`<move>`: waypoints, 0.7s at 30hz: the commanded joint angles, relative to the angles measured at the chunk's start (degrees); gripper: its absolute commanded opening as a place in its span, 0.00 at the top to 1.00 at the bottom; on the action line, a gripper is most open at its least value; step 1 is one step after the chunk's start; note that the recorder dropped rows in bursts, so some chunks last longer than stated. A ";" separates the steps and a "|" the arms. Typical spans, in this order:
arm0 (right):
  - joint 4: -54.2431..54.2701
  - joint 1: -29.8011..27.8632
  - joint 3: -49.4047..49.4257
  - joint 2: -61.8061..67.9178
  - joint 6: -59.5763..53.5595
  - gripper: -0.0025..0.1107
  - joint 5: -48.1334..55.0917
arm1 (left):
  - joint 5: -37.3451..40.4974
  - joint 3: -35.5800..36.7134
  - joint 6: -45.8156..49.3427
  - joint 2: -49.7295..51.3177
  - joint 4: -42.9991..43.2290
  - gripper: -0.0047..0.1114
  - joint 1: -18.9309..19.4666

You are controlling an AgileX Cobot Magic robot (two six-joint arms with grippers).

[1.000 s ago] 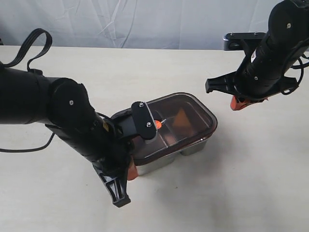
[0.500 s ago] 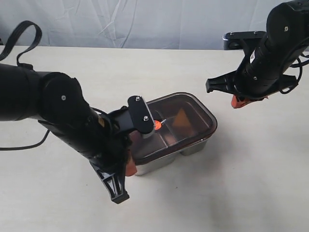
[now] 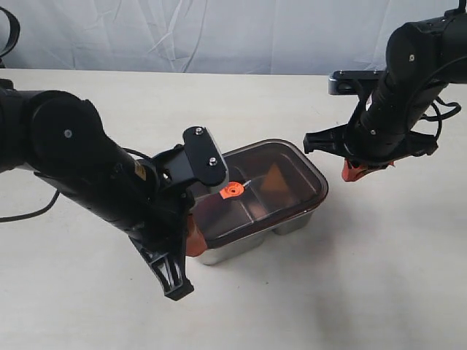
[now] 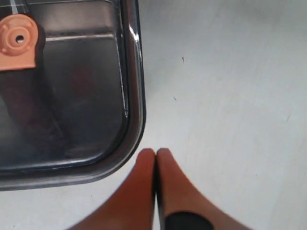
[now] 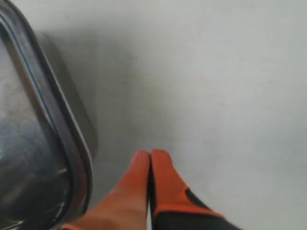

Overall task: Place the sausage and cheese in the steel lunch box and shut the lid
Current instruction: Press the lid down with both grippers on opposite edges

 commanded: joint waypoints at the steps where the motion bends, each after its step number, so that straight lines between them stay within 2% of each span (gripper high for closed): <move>1: 5.98 0.20 -0.25 0.68 -3.33 0.99 0.08 | 0.18 -0.03 -0.53 -0.53 -0.21 0.96 0.25; 7: 14.98 0.20 -0.25 0.83 -9.85 0.99 -0.73 | 0.18 -0.03 -0.53 -0.53 -0.66 0.96 0.25; 14: 15.60 0.20 -0.25 1.47 -10.04 0.99 -0.15 | 0.05 -0.03 -0.53 -0.53 -0.18 0.96 0.25; 21: 11.67 0.20 -0.25 -0.07 -8.70 0.99 -1.19 | -0.15 -0.03 -0.53 -1.76 1.18 0.96 0.25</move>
